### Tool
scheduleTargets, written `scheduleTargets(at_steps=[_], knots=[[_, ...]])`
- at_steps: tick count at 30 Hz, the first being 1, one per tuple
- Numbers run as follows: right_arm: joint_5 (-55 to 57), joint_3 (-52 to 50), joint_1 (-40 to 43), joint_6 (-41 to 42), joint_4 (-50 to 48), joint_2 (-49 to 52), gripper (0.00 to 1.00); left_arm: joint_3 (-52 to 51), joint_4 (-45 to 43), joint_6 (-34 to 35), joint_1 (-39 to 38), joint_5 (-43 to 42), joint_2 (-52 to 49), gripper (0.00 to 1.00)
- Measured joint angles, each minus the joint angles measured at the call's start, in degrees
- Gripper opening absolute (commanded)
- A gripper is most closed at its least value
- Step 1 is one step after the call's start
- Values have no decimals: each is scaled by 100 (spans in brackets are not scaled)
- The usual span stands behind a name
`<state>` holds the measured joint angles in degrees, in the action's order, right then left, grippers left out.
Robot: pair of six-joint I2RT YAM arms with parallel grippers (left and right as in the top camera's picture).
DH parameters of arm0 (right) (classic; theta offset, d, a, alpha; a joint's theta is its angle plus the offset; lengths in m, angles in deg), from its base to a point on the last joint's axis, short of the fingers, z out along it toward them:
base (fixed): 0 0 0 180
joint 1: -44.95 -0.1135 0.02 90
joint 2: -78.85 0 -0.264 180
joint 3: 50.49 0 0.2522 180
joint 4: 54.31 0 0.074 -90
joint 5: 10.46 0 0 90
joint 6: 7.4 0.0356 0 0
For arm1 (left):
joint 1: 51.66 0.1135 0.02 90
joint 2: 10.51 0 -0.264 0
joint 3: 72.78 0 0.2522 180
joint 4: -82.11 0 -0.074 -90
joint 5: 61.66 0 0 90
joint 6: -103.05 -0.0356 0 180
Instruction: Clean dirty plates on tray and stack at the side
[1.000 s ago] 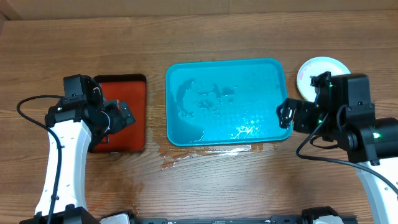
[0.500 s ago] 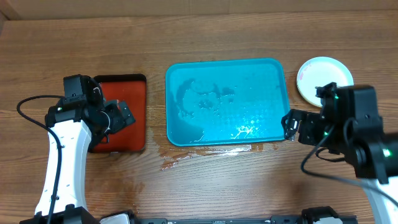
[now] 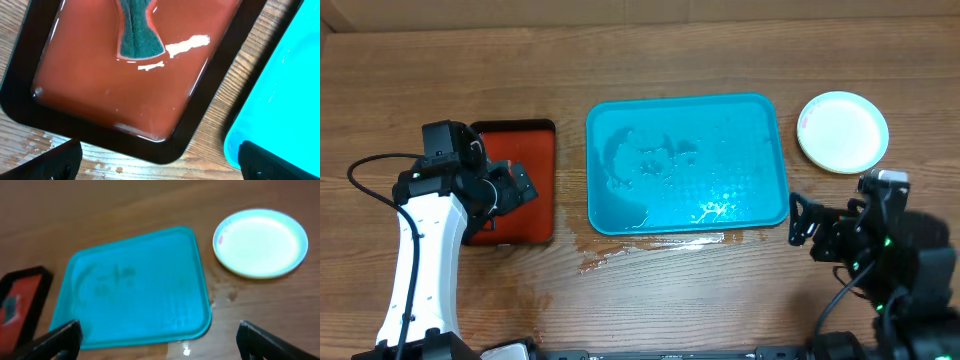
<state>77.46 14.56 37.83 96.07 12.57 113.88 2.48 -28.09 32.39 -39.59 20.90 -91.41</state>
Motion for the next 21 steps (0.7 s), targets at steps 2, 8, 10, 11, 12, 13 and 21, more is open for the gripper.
scheduleTargets(at_steps=[2,8,10,11,12,13,21], knots=[[55,-870,0,0,-411,-531,100,-2,4,0,0,15,-2,99],[81,-2352,114,2,-1757,-1685,100,-4,4,0,0,15,-2,100],[81,-2636,164,2,-2033,-1958,100,-4,7,0,0,17,-2,100],[81,-2776,192,0,-2184,-2092,100,-4,7,0,0,15,-2,100],[81,-2887,219,-2,-2280,-2205,100,-7,7,0,0,15,-2,100],[83,-3027,245,0,-2409,-2345,100,-7,7,0,0,15,-2,99],[83,-3738,457,2,-3226,-2922,100,-7,4,0,0,17,-2,100]])
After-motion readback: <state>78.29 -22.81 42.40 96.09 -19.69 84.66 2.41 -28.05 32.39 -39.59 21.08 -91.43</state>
